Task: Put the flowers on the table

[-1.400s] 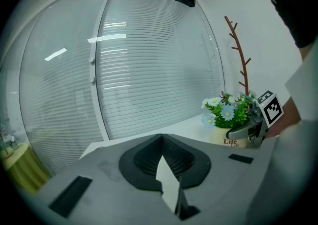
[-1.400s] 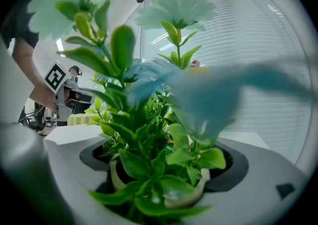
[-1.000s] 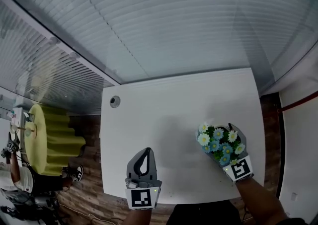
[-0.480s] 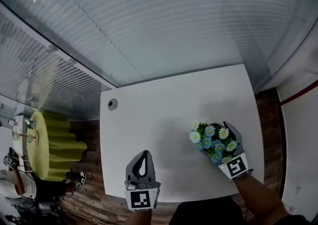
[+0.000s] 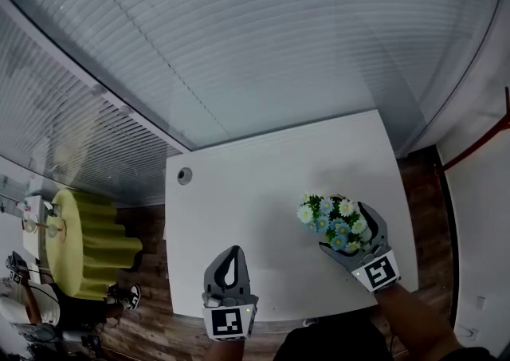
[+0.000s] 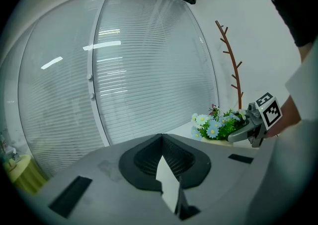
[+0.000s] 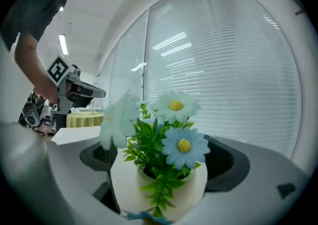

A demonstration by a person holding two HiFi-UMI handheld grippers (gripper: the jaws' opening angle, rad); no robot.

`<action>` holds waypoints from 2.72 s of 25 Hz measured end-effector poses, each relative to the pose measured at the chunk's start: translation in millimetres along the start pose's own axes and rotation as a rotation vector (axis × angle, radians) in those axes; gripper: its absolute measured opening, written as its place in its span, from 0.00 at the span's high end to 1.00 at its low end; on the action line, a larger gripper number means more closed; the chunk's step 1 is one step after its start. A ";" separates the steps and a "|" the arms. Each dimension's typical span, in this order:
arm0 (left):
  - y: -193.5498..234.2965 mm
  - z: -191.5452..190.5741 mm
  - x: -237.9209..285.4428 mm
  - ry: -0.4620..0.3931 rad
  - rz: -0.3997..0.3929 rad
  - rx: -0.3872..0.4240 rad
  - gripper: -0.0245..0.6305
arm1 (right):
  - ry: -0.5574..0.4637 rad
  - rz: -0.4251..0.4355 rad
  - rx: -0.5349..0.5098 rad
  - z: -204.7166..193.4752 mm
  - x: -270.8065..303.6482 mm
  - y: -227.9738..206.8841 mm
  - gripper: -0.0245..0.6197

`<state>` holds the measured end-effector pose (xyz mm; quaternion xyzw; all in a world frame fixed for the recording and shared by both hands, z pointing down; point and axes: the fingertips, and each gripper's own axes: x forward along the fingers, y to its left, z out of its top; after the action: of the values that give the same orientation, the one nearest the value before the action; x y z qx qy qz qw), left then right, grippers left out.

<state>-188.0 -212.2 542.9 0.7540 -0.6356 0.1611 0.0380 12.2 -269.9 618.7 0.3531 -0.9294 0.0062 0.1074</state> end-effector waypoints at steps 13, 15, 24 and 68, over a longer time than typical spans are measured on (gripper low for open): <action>8.8 29.4 -22.3 -0.066 0.003 0.019 0.96 | -0.020 -0.049 -0.004 44.5 -37.1 1.4 0.15; 11.8 33.8 -25.1 -0.075 0.005 0.032 0.96 | -0.016 -0.053 0.011 49.2 -40.7 0.4 0.15; 24.8 43.8 -41.4 -0.079 0.024 0.051 0.96 | -0.028 -0.059 0.040 81.7 -52.2 -4.5 0.15; 70.0 100.3 -49.3 -0.163 0.117 0.053 0.96 | -0.114 -0.155 0.049 174.0 -77.8 -72.6 0.94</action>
<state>-243.3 -205.1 423.3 0.7271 -0.6750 0.1177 -0.0433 82.5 -288.6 428.2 0.4263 -0.9034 0.0003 0.0459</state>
